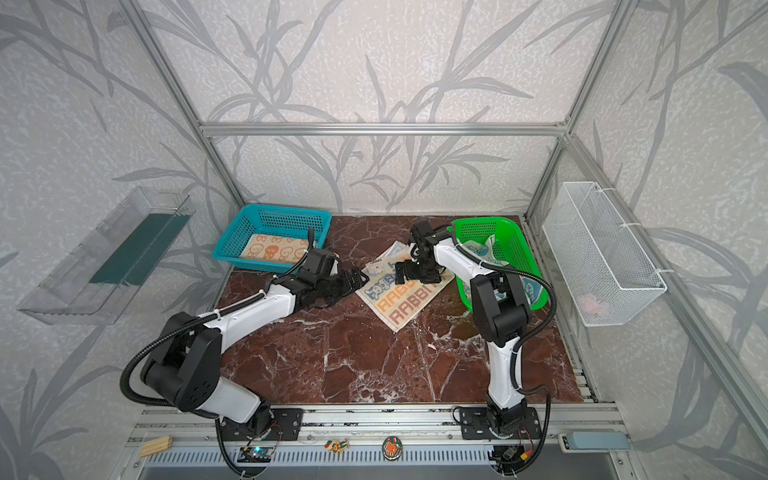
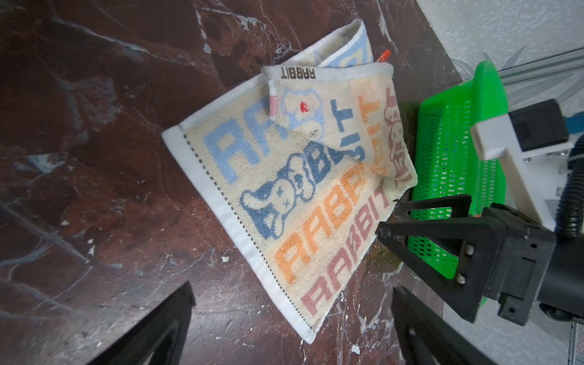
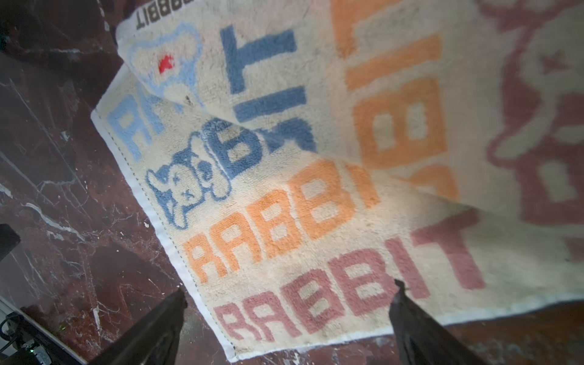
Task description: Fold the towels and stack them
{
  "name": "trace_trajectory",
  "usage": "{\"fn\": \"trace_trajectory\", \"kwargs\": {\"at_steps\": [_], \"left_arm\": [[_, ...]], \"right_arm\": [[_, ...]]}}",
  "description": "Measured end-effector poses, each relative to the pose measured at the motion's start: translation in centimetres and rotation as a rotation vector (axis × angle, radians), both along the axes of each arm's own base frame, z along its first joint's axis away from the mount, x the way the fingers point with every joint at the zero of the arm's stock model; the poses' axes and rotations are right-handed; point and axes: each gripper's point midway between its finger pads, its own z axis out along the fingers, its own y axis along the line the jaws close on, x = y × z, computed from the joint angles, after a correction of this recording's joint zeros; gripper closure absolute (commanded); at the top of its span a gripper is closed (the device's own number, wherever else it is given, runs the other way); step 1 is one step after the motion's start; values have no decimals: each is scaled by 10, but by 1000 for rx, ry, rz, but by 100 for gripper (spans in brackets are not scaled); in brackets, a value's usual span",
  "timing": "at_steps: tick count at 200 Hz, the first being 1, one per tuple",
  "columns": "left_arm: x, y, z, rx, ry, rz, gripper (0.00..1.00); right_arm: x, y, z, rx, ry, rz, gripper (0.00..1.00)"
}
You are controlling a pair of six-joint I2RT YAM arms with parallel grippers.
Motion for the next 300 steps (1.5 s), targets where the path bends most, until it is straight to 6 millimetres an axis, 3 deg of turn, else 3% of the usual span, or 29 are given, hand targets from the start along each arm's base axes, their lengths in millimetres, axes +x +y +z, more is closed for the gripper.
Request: {"fn": "trace_trajectory", "kwargs": {"at_steps": [60, 94, 115, 159, 174, 201, 222, 237, 252, 274, 287, 300], "left_arm": [[-16, 12, -10, 18, 33, 8, 1], [-18, 16, -14, 22, 42, 15, 1], [-17, 17, -14, 22, 43, 19, 1], [-22, 24, -11, 25, 40, 27, 1], [-24, 28, -8, 26, 36, 32, 1], [-28, 34, -3, 30, 23, 44, 1], [-28, 35, 2, 29, 10, 48, 1], [-28, 35, 1, 31, 10, 46, 1], [-28, 35, 1, 32, 9, 43, 1], [-28, 35, 1, 33, 10, 43, 1], [-28, 35, 1, 36, 9, 43, 1], [-28, 36, 0, 40, 7, 40, 1]], "right_arm": [[49, 11, -37, -91, -16, 1, 1], [62, 21, -41, -168, -45, 52, 1], [66, 40, -44, -235, -84, 137, 0], [63, 102, -45, -320, -191, 373, 0], [59, 110, -44, -339, -208, 429, 0], [58, 99, -43, -360, -191, 453, 1], [53, 76, -35, -306, -139, 395, 1], [45, 57, -14, -257, -132, 334, 1], [40, 37, 19, -214, -166, 255, 1], [20, 25, 62, -147, -239, 185, 1], [3, 22, 70, -119, -252, 168, 0], [-15, 19, 59, -106, -228, 158, 4]]}}
